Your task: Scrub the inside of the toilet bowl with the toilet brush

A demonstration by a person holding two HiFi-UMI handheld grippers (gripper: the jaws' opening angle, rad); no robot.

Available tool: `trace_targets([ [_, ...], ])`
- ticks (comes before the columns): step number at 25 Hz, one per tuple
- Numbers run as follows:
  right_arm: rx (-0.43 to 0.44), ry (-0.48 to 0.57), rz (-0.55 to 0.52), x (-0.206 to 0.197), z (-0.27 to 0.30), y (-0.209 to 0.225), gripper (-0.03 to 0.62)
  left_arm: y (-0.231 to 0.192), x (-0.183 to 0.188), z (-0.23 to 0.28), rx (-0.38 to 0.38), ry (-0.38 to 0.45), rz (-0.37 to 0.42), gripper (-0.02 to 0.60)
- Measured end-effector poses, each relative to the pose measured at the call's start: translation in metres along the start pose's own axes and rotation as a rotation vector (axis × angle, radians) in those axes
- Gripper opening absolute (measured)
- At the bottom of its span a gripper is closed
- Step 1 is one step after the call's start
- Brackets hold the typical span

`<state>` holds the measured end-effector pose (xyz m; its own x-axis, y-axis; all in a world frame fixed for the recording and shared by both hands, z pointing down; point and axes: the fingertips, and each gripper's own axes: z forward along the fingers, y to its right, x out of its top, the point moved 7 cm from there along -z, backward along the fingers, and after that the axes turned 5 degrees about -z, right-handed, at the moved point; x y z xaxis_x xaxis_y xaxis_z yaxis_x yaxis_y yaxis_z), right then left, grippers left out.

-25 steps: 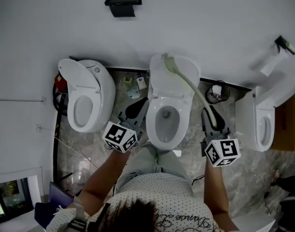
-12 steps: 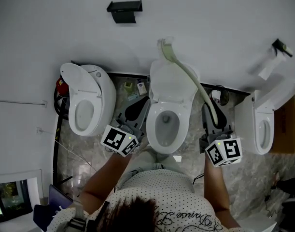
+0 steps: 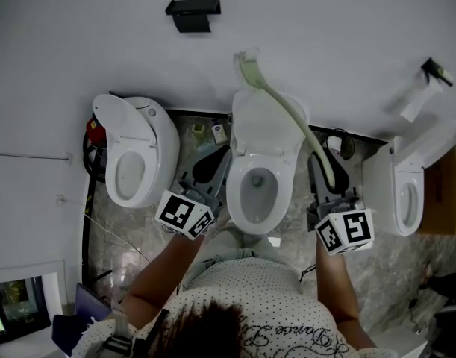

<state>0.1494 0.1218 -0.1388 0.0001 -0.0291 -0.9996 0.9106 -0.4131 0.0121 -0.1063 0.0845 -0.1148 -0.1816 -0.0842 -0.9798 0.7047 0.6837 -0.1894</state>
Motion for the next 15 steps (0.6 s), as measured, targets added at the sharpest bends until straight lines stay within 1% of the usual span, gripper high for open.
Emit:
trace_targets([
  [15,-0.036,-0.005,-0.014,-0.0030,-0.0096,0.0064,0.110,0.0051,-0.0045,0.0030,-0.007,-0.016,-0.007,0.003],
])
